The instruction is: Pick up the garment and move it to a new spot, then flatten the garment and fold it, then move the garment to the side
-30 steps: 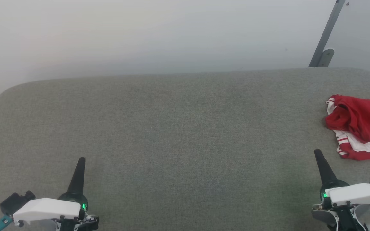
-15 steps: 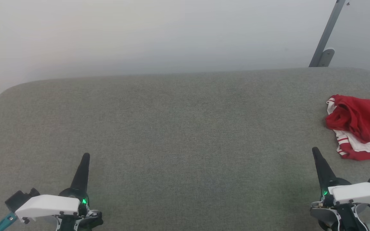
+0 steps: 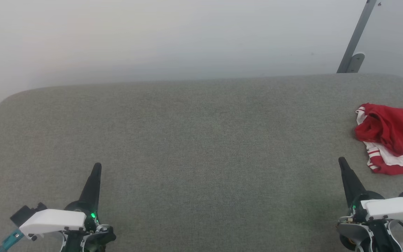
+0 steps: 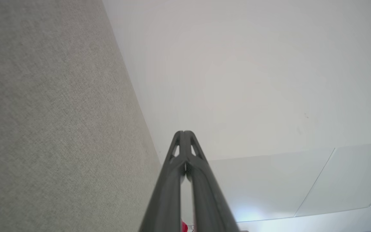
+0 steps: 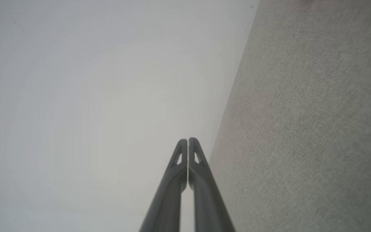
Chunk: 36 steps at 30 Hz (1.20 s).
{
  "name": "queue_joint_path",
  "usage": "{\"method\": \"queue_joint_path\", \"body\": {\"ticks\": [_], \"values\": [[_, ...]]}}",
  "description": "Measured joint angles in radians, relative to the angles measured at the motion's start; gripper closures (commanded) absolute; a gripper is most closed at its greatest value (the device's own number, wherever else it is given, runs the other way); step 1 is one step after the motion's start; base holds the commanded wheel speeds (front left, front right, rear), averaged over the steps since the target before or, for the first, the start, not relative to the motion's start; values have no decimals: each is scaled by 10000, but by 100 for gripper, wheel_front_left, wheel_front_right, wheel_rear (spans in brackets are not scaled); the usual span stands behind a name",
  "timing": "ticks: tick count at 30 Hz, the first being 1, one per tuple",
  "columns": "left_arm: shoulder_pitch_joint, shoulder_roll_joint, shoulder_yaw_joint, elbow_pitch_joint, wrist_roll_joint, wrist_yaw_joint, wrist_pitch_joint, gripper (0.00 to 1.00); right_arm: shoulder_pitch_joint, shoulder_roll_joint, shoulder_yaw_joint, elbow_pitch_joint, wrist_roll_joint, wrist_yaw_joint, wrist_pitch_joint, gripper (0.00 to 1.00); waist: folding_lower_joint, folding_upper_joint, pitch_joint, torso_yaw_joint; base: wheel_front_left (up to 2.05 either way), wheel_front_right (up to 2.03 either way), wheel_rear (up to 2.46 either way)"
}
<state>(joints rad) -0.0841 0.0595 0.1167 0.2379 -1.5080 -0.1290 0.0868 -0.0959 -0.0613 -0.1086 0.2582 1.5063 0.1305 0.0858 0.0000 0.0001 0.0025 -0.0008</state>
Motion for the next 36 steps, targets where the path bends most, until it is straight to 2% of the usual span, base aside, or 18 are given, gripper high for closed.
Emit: {"method": "queue_joint_path", "body": {"ticks": [16,36], "values": [[-202,-84,-25,81,-1020,0,278,100,-89,92,-48,-109,1005,0,286,100,0,0,6,8,0,0,0],[-202,-88,-31,84,-1030,0,276,100,-103,98,-56,-123,1045,0,290,100,0,-1,6,8,0,0,0]]}}
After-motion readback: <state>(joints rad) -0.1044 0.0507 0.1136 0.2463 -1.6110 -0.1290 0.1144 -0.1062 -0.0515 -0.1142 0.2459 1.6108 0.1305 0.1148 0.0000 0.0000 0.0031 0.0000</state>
